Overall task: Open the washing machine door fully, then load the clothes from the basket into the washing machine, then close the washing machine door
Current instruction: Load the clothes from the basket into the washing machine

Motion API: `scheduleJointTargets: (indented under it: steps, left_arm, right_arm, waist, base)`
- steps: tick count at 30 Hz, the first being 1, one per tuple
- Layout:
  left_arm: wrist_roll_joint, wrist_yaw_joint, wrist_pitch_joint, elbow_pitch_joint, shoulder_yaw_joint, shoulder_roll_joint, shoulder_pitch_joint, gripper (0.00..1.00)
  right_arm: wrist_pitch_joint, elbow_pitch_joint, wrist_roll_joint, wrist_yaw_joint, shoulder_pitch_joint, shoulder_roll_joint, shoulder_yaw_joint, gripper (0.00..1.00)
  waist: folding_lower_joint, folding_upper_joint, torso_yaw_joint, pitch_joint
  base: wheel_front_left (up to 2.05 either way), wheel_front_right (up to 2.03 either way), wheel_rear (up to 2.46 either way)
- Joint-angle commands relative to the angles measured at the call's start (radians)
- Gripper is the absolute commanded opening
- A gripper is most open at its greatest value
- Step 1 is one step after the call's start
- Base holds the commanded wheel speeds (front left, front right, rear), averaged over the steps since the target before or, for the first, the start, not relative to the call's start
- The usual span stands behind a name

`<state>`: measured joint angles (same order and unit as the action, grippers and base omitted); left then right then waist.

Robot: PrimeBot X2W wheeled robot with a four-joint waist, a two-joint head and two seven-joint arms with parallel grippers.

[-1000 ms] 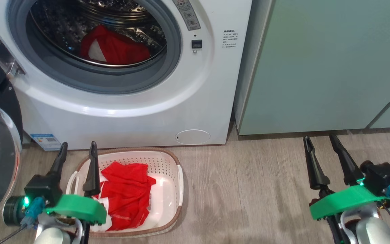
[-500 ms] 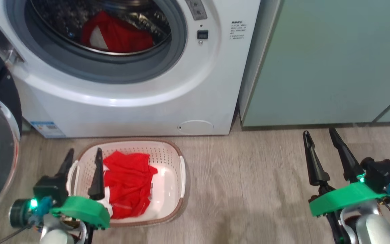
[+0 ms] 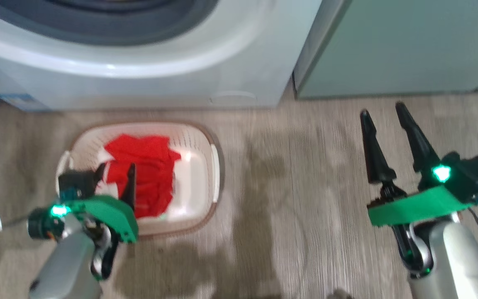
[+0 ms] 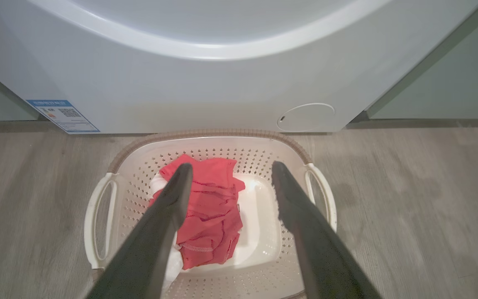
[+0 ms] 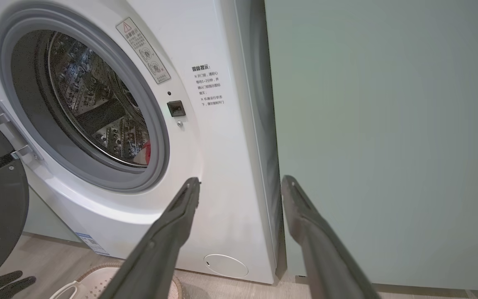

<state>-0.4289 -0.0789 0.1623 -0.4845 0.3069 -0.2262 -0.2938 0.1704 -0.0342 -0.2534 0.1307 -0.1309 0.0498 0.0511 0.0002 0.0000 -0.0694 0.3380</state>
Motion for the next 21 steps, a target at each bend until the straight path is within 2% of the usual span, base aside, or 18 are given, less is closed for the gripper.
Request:
scheduleJointTargets:
  steps: [1,13,16,21]
  left_arm:
    - [-0.007,0.014,-0.004,-0.025,-0.031,-0.017,-0.065,1.00]
    - [-0.045,0.117,-0.091,-0.415,-0.048,-0.077,-0.395,1.00]
    - [-0.063,0.142,-0.133,-0.509,-0.058,-0.107,-0.469,1.00]
    - [-0.088,0.163,-0.183,-0.586,-0.069,-0.133,-0.522,1.00]
  right_arm:
    - [0.012,-0.041,0.004,0.000,-0.042,0.000,0.034,1.00]
    - [0.068,-0.055,-0.037,0.000,-0.187,0.000,0.107,1.00]
    - [0.082,-0.038,-0.051,0.000,-0.225,0.000,0.125,1.00]
    - [0.089,-0.022,-0.065,0.000,-0.253,0.000,0.139,1.00]
  waist:
    - [-0.0002,0.0000,-0.030,0.110]
    - [-0.0002,0.0000,-0.131,0.435]
    - [-0.0002,0.0000,-0.156,0.498]
    - [-0.0002,0.0000,-0.173,0.535]
  base:
    - [0.00,0.00,0.00]
    - [0.00,0.00,0.00]
    - [0.00,0.00,0.00]
    - [0.00,0.00,0.00]
